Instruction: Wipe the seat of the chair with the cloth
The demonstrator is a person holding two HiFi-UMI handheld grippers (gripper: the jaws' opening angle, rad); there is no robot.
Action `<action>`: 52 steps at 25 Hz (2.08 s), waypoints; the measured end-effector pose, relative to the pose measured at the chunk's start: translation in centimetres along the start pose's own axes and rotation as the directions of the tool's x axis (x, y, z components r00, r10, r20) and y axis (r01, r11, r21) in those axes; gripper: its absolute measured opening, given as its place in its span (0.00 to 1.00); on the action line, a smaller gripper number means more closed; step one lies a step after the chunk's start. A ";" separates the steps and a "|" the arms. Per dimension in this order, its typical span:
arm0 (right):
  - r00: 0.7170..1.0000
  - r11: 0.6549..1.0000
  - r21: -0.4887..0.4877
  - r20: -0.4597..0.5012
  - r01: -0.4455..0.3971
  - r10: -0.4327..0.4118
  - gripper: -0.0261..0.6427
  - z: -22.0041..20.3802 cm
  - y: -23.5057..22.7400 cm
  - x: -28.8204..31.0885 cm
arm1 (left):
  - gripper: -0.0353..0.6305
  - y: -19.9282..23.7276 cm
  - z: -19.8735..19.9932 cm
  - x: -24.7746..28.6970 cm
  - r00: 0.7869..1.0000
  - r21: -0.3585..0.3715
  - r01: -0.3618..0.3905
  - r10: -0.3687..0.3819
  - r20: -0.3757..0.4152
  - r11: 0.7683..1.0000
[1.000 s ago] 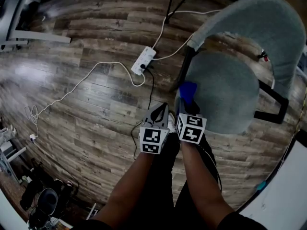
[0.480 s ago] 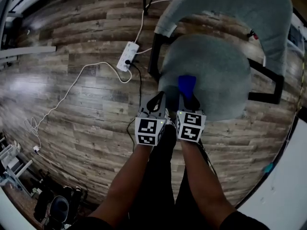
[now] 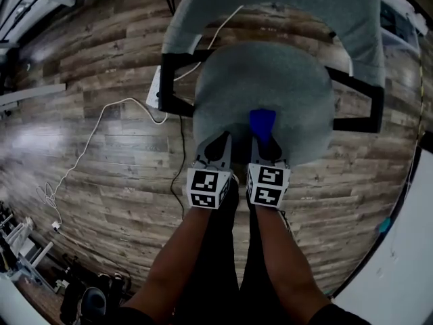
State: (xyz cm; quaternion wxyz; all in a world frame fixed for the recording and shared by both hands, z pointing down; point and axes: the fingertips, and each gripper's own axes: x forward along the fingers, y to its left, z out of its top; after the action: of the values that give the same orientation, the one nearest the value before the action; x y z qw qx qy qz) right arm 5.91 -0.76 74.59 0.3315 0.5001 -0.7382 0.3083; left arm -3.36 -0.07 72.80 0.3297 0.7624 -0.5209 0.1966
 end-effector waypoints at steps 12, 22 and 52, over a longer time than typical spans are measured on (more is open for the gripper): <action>0.996 0.996 0.043 0.038 0.080 -0.081 0.23 -1.1 -7.9 -2.1 | 0.06 -6.6 0.8 3.4 0.997 0.064 0.071 -0.070 -0.016 0.995; 0.990 0.991 0.063 0.068 0.117 -0.121 0.23 -2.1 -12.9 -3.6 | 0.06 -11.3 1.1 5.5 0.994 0.079 0.108 -0.105 -0.037 0.991; 0.981 0.980 -0.197 0.189 -0.002 0.040 0.23 9.2 -13.2 -14.4 | 0.06 -12.6 13.0 -3.3 0.995 -0.072 -0.018 0.026 0.100 0.997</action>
State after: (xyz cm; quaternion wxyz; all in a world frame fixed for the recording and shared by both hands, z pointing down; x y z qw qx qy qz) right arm 20.71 -4.42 59.33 0.3032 0.4847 -0.7987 0.1879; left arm 6.41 -4.04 57.73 0.3276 0.7534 -0.5520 0.1428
